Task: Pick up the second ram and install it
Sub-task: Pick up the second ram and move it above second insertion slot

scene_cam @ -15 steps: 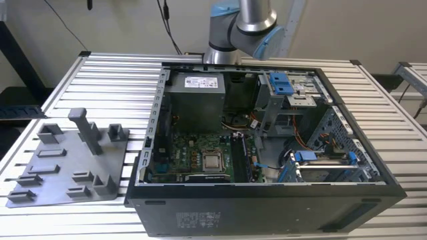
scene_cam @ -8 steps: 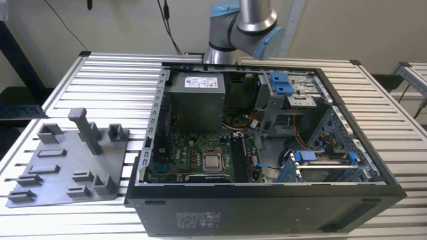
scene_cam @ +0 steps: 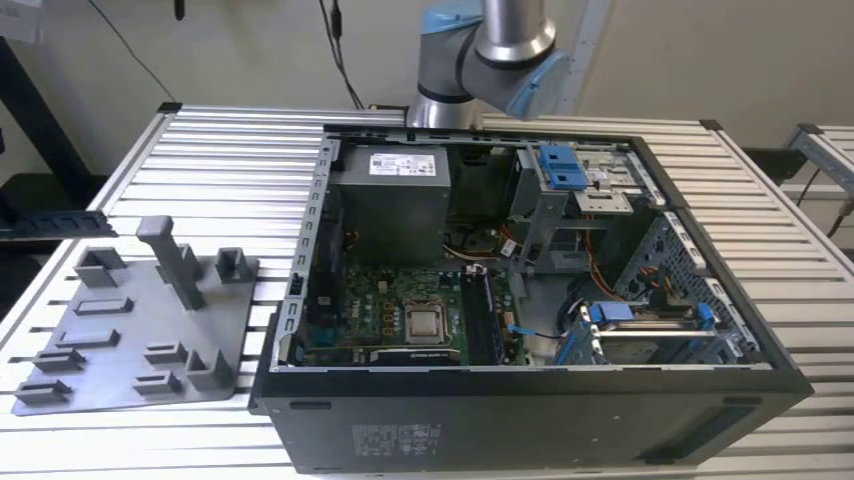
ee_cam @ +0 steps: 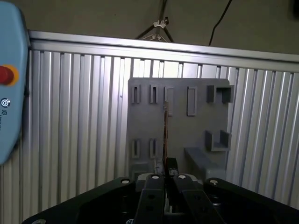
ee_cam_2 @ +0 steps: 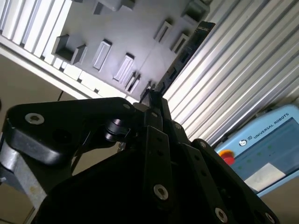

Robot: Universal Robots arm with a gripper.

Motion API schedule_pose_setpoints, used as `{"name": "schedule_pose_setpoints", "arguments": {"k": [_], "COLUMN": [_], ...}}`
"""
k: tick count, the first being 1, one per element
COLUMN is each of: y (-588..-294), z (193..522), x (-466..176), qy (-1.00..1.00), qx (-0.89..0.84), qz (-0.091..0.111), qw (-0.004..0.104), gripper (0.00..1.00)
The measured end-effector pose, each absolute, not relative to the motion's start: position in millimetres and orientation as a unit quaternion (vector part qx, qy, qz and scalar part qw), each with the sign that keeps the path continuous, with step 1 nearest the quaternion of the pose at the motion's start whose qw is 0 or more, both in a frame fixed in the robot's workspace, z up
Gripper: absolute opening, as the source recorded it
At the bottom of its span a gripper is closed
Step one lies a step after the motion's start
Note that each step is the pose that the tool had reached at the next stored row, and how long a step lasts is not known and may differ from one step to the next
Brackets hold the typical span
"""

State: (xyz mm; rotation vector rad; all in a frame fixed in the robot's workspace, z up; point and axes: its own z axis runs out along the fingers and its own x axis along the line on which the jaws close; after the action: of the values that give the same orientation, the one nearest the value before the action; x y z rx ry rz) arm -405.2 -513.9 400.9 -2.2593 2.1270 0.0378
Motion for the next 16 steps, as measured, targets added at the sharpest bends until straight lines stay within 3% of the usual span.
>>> {"name": "schedule_pose_setpoints", "arguments": {"k": [16], "y": [-513.9], "z": [400.9], "x": [-344.6], "qy": [0.685], "qx": [-0.728], "qz": [0.012], "qw": [0.019], "gripper": [0.14]}}
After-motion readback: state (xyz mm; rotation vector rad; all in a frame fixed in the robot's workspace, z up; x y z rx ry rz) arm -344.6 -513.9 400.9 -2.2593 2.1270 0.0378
